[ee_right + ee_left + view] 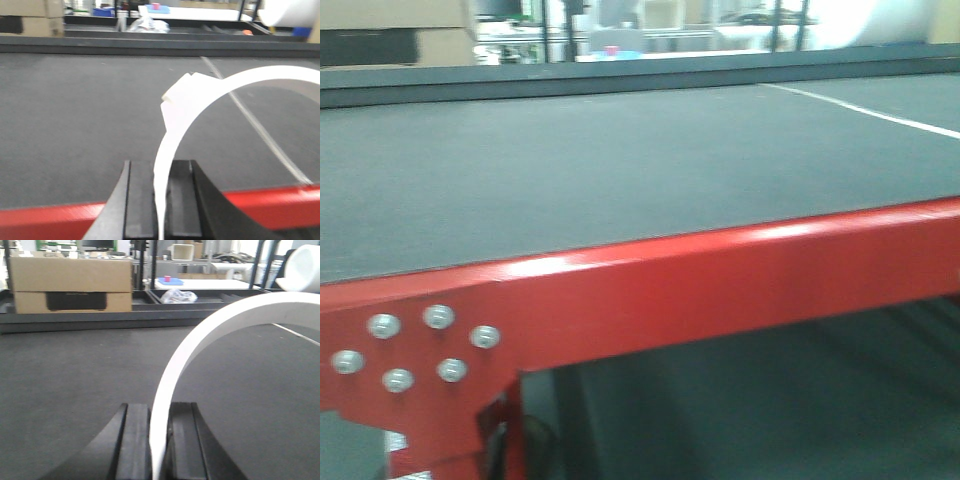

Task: Grab PVC pipe and place in blue bin
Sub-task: 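Drive the base past the red table to the blue bin shelf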

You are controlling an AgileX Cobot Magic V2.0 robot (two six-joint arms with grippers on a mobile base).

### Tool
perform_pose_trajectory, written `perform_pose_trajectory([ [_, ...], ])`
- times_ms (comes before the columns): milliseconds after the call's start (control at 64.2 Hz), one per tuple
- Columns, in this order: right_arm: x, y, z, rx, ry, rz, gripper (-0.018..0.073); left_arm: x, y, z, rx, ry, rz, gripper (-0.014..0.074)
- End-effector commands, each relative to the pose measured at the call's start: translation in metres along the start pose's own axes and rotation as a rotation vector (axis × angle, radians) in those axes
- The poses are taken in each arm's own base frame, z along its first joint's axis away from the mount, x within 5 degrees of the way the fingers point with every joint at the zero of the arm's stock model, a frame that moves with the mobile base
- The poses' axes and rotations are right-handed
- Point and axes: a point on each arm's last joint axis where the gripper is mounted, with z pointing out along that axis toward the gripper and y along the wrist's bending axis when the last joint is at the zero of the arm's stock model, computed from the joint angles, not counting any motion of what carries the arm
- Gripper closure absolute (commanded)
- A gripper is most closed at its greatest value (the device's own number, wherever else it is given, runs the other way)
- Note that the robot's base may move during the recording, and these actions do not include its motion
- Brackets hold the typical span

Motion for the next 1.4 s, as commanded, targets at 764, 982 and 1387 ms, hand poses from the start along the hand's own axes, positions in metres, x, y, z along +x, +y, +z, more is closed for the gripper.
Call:
perform_pose_trajectory([
  [764, -0.0021, -0.0007, -0.0009, 0.009, -0.025, -0.015, 0.0727, -0.0019, -0.0001, -0.001, 0.002, -0.028, -0.015, 0.0707],
  [982, -0.0021, -0.0007, -0.0009, 0.009, -0.025, -0.015, 0.0727, -0.0019, -0.0001, -0.001, 0.002, -0.028, -0.015, 0.0707],
  [1387, -0.0021, -0.0007, -0.0009, 0.009, -0.025, -0.015, 0.0727, -0.0019, -0.0001, -0.001, 0.002, -0.028, -0.015, 0.0707],
])
